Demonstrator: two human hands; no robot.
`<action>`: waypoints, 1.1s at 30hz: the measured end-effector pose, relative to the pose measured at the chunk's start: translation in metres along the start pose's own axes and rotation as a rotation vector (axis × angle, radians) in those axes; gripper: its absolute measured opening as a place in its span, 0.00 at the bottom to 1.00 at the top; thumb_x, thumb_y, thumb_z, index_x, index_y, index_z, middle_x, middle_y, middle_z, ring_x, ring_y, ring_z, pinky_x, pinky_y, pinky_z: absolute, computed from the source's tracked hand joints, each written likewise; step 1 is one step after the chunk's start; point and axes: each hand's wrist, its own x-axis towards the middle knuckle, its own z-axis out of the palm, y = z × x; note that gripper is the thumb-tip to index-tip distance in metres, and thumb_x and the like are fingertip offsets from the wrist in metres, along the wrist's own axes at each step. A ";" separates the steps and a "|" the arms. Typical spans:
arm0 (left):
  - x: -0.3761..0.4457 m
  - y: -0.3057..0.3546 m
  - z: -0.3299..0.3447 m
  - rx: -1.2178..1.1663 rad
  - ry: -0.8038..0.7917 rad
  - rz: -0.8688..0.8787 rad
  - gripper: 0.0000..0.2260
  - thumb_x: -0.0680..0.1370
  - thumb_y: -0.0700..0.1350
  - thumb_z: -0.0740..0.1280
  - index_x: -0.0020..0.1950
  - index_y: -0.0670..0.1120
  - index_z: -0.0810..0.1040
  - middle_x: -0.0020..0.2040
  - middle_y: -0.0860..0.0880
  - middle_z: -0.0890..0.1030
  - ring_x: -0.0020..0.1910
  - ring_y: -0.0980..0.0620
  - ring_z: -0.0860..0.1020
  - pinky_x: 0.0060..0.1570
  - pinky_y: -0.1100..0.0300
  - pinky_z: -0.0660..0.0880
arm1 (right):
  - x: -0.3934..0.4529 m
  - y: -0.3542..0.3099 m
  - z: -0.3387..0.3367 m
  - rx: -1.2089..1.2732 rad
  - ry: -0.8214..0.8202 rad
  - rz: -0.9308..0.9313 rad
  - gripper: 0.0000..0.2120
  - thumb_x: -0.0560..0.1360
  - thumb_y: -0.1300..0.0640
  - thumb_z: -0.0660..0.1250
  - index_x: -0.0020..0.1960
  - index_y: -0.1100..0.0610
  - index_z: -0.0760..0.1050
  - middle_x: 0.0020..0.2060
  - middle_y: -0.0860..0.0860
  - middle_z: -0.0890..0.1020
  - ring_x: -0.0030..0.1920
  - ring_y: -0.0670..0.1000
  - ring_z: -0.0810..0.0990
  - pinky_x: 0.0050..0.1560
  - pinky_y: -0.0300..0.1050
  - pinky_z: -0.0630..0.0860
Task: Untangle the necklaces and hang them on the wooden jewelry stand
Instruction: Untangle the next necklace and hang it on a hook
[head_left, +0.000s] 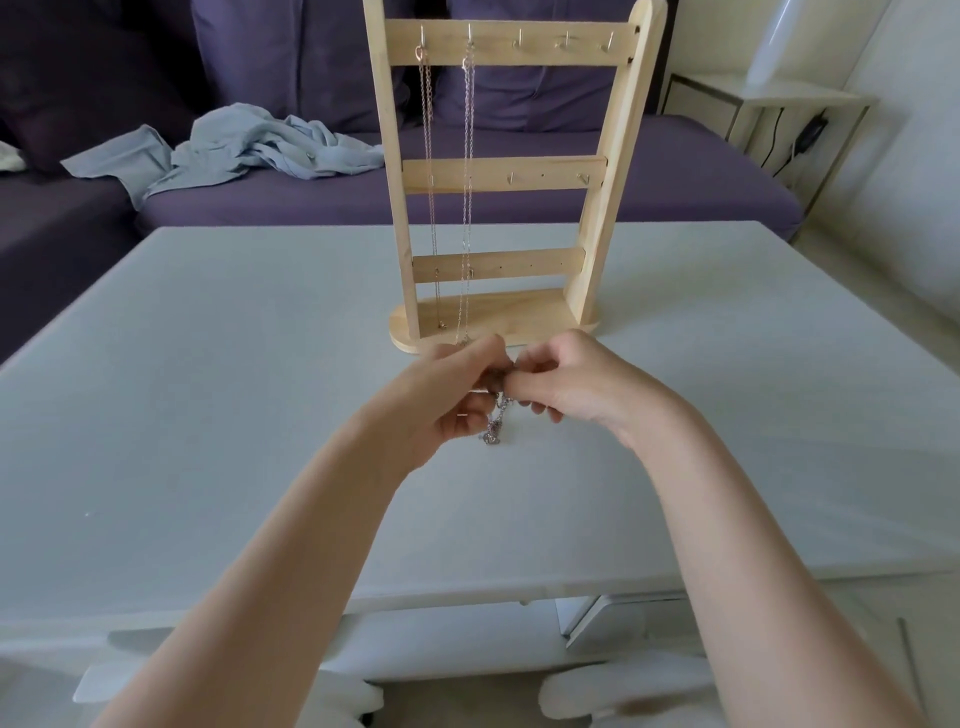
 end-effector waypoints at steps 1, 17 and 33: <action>-0.001 -0.001 0.001 0.035 0.004 0.016 0.11 0.77 0.41 0.61 0.33 0.46 0.70 0.25 0.54 0.69 0.21 0.57 0.62 0.20 0.68 0.61 | 0.001 0.002 0.001 -0.016 0.034 0.000 0.06 0.71 0.58 0.67 0.39 0.62 0.77 0.30 0.51 0.74 0.34 0.48 0.71 0.36 0.42 0.68; 0.002 0.002 0.002 0.058 0.068 0.143 0.05 0.80 0.42 0.59 0.44 0.45 0.70 0.25 0.52 0.74 0.19 0.58 0.64 0.20 0.68 0.62 | 0.002 0.000 -0.005 1.023 -0.044 0.129 0.18 0.76 0.58 0.62 0.28 0.55 0.65 0.30 0.51 0.70 0.30 0.50 0.70 0.28 0.37 0.70; 0.001 0.004 -0.005 0.134 0.155 0.276 0.05 0.80 0.43 0.60 0.46 0.43 0.72 0.24 0.51 0.74 0.21 0.55 0.66 0.23 0.67 0.65 | -0.002 0.000 -0.003 0.534 -0.052 -0.014 0.11 0.77 0.53 0.65 0.53 0.59 0.78 0.45 0.54 0.82 0.36 0.48 0.80 0.32 0.36 0.73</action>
